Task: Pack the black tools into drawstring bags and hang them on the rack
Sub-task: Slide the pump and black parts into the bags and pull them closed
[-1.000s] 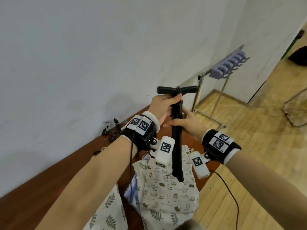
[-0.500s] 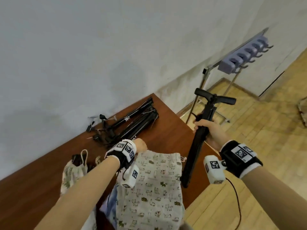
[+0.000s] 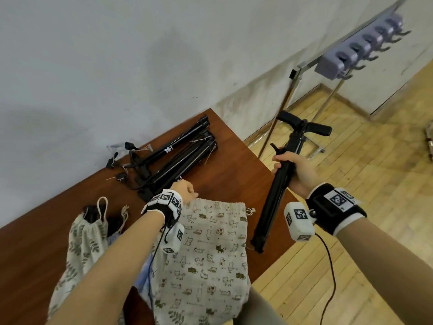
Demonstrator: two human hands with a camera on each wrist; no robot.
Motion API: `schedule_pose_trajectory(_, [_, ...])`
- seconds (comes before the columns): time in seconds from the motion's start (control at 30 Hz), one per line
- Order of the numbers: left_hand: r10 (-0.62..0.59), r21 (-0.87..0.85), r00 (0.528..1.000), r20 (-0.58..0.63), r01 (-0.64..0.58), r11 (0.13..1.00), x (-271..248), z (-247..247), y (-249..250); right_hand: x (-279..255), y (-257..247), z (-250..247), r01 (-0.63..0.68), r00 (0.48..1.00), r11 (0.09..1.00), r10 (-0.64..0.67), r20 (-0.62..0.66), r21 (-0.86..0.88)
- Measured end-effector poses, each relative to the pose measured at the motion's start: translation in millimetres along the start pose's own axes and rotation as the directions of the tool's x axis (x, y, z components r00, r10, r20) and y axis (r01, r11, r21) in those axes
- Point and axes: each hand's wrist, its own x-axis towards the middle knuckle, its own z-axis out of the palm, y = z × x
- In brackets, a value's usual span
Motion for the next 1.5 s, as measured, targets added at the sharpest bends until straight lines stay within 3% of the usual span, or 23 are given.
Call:
schedule_pose_trajectory(0.13, [-0.067, -0.026, 0.996, 0.055, 0.069, 0.997, -14.6, -3.9, -5.4, -10.8, 4.8, 12.5, 0.037, 0.999, 0.999, -0.037, 0.015, 0.032])
schedule_pose_trajectory(0.3, [-0.045, 0.073, 0.997, 0.064, 0.040, 0.997, -39.4, 8.9, -3.0, -29.7, 14.0, 16.9, 0.092, 0.995, 0.989, -0.095, 0.017, 0.114])
schedule_pose_trajectory(0.53, [-0.044, 0.051, 0.991, -0.125, 0.051, 0.997, -72.9, -4.2, 4.9, -62.5, 16.0, 24.1, 0.151, 0.987, 0.913, -0.160, -0.009, 0.378])
schedule_pose_trajectory(0.6, [-0.034, 0.084, 0.997, -0.064, 0.039, 0.996, -81.4, -9.8, -2.7, -72.7, 14.2, 32.4, 0.169, 0.983, 0.885, -0.186, -0.004, 0.434])
schedule_pose_trajectory(0.7, [0.003, 0.221, 0.995, 0.103, -0.026, 0.975, -90.2, -18.3, -4.9, -88.4, 6.5, 46.8, 0.189, 0.965, 0.820, -0.256, 0.050, 0.539])
schedule_pose_trajectory(0.83, [0.148, 0.148, 0.981, 0.125, -0.166, 0.975, -117.4, -55.8, 19.4, -108.9, -24.3, 66.2, 0.249, 0.910, 0.678, -0.408, 0.072, 0.692])
schedule_pose_trajectory(0.9, [0.212, 0.093, 0.974, 0.081, -0.219, 0.971, -130.1, -76.1, 27.4, -118.5, -40.9, 72.7, 0.283, 0.878, 0.573, -0.477, 0.032, 0.769])
schedule_pose_trajectory(0.97, [0.244, 0.010, 0.969, -0.043, -0.244, 0.970, -138.7, -93.0, 34.0, -126.0, -49.1, 77.3, 0.260, 0.867, 0.518, -0.496, 0.038, 0.815])
schedule_pose_trajectory(1.07, [0.359, -0.089, 0.913, -0.193, -0.381, 0.920, -159.8, -119.6, 53.5, -130.2, -37.0, 90.0, 0.191, 0.882, 0.569, -0.457, 0.115, 0.800])
schedule_pose_trajectory(1.17, [0.564, -0.021, 0.761, -0.321, -0.601, 0.799, -185.9, -135.8, 73.0, -125.9, -8.9, 106.8, 0.106, 0.898, 0.625, -0.393, 0.195, 0.774])
schedule_pose_trajectory(1.2, [0.627, 0.024, 0.713, -0.314, -0.654, 0.756, -191.5, -137.6, 75.4, -124.3, -0.3, 112.2, 0.068, 0.903, 0.633, -0.368, 0.223, 0.771])
schedule_pose_trajectory(1.27, [0.716, 0.098, 0.661, -0.224, -0.715, 0.692, -192.7, -136.4, 72.4, -121.6, 10.9, 120.9, 0.011, 0.918, 0.659, -0.305, 0.254, 0.752])
schedule_pose_trajectory(1.37, [0.740, 0.120, 0.667, -0.086, -0.730, 0.672, -191.8, -130.2, 57.0, -112.1, 20.5, 121.6, -0.080, 0.949, 0.710, -0.161, 0.271, 0.700])
schedule_pose_trajectory(1.43, [0.679, 0.162, 0.730, -0.070, -0.664, 0.730, -186.8, -124.9, 44.2, -108.6, 28.9, 117.8, -0.219, 0.934, 0.708, -0.046, 0.353, 0.671])
schedule_pose_trajectory(1.5, [0.604, 0.135, 0.794, -0.065, -0.593, 0.794, -173.8, -119.1, 25.7, -111.7, 35.4, 115.8, -0.278, 0.921, 0.735, 0.020, 0.390, 0.618])
